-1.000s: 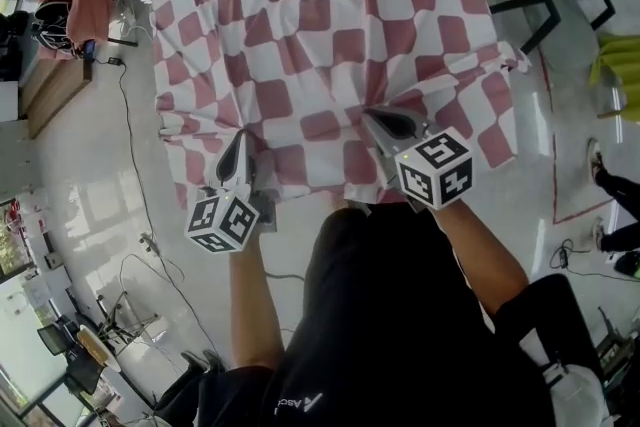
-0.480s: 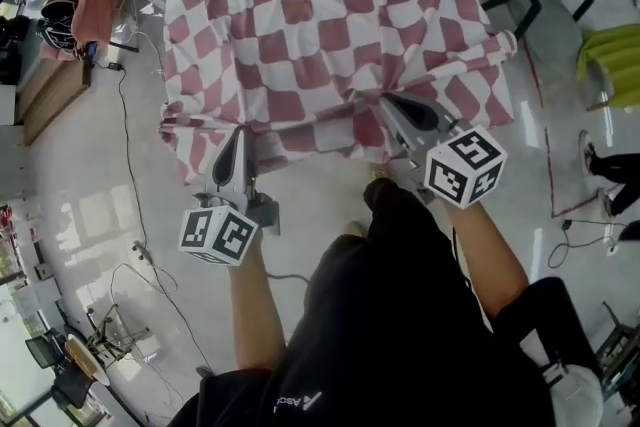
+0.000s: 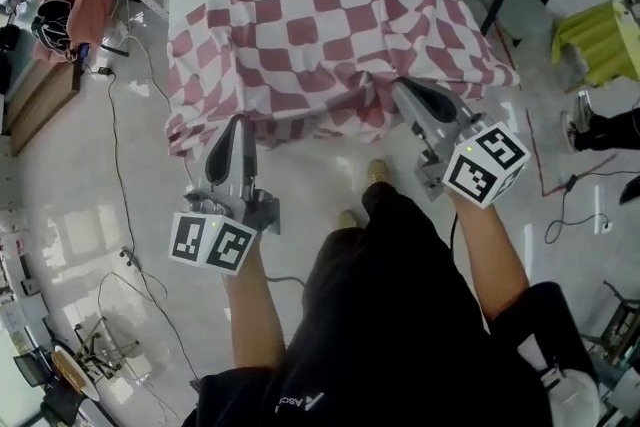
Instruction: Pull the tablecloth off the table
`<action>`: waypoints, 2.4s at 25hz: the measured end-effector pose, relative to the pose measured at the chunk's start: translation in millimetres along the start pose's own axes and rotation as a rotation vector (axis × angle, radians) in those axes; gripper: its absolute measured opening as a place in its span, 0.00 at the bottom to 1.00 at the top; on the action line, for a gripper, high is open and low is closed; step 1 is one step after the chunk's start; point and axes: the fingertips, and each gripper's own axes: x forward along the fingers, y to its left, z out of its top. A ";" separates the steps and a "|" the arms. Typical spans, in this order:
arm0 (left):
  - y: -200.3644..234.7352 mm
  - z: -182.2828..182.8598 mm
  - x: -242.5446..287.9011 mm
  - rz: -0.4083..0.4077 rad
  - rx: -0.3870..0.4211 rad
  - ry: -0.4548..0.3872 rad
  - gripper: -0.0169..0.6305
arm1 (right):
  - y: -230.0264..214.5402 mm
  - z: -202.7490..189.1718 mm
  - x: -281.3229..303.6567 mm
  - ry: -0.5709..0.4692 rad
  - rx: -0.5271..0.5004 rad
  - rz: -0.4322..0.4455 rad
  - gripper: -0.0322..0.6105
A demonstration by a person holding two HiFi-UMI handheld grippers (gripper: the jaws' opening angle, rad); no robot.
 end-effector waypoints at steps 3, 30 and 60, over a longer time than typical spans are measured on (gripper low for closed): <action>-49.0 5.8 -67.2 -0.027 0.010 -0.032 0.04 | 55.3 -10.1 -67.0 -0.021 -0.007 0.014 0.06; -225.8 37.0 -271.7 -0.020 0.067 -0.256 0.04 | 236.0 -15.3 -261.1 -0.141 -0.060 0.296 0.06; -220.4 -17.0 -297.4 -0.056 0.061 -0.121 0.04 | 243.7 -34.9 -260.7 -0.122 0.026 0.257 0.06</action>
